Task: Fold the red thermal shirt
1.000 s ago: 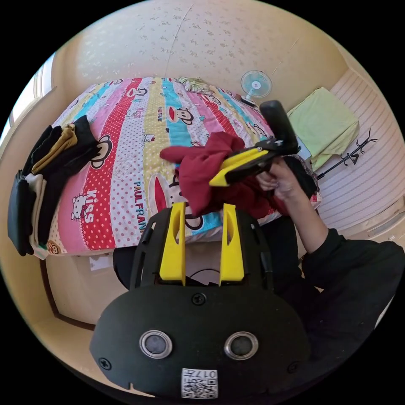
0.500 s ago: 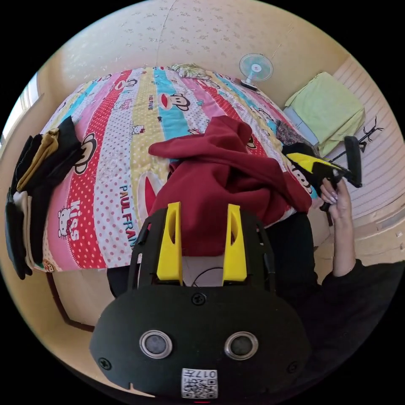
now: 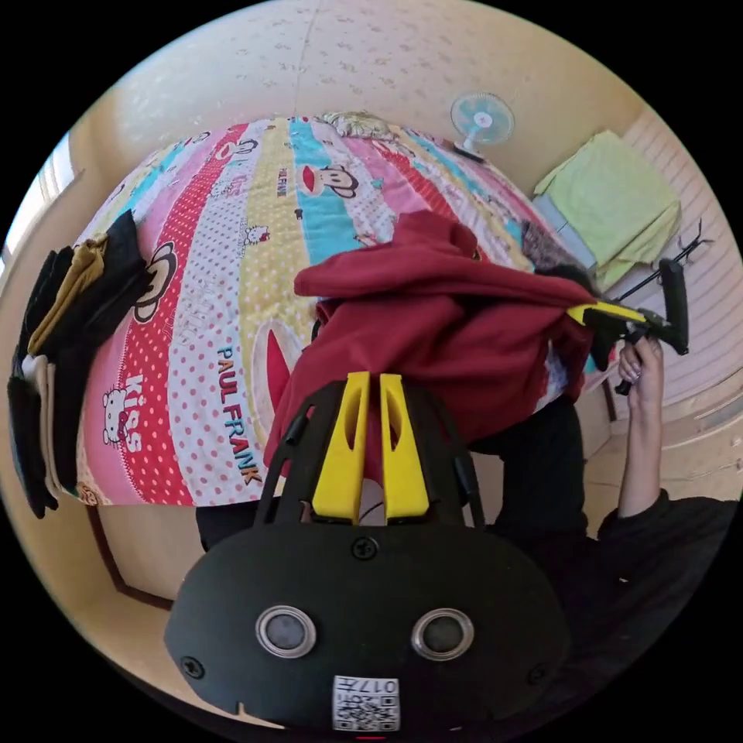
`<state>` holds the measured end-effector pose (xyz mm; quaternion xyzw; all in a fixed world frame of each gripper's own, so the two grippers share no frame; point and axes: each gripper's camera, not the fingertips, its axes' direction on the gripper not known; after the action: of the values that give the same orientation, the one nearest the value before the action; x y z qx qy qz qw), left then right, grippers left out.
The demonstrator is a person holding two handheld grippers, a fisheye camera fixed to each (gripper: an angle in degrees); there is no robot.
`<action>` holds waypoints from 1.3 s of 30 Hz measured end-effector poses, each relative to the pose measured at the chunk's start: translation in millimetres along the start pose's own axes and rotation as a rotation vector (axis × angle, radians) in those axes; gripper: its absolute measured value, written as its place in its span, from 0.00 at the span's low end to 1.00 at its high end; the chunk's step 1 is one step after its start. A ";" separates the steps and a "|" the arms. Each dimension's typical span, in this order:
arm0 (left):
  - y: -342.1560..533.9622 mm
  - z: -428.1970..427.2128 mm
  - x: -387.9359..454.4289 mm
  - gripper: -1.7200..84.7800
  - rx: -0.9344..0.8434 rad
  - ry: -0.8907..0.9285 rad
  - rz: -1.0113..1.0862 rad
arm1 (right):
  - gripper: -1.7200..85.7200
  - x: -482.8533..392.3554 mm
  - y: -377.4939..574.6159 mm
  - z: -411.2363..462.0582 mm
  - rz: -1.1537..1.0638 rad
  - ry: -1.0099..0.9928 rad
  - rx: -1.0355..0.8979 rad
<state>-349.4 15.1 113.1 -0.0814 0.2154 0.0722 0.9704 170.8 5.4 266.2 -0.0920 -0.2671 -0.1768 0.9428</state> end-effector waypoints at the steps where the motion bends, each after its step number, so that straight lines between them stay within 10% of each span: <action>1: -4.6 -11.7 1.1 0.04 0.032 0.016 0.018 | 0.07 1.8 1.7 -26.3 -0.012 -0.008 0.044; 9: -38.7 -101.5 71.2 0.04 0.425 -0.142 0.235 | 0.05 6.2 41.6 -137.5 0.078 0.032 0.376; 18: -16.9 30.1 -4.3 0.07 0.012 -0.095 0.055 | 0.03 119.8 82.2 23.3 0.391 -0.086 -0.134; 22: 20.5 43.2 -45.9 0.13 -0.067 -0.191 -0.095 | 0.03 125.0 115.8 9.9 0.413 -0.218 0.011; 29: 57.7 115.9 -100.1 0.21 -0.264 0.141 -0.280 | 0.13 119.6 45.8 -34.1 0.272 -0.170 0.164; 33: 71.6 146.5 -84.5 0.17 -0.242 0.158 -0.259 | 0.22 131.7 -9.6 10.5 0.226 0.004 0.029; 39: 70.6 136.8 -74.2 0.06 -0.231 0.277 -0.124 | 0.11 147.0 -12.9 74.3 0.166 -0.218 -0.217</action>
<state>-372.7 102.1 258.3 -0.2147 0.3320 0.0247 0.9182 247.7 -28.4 408.5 -0.2334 -0.3387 -0.1150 0.9042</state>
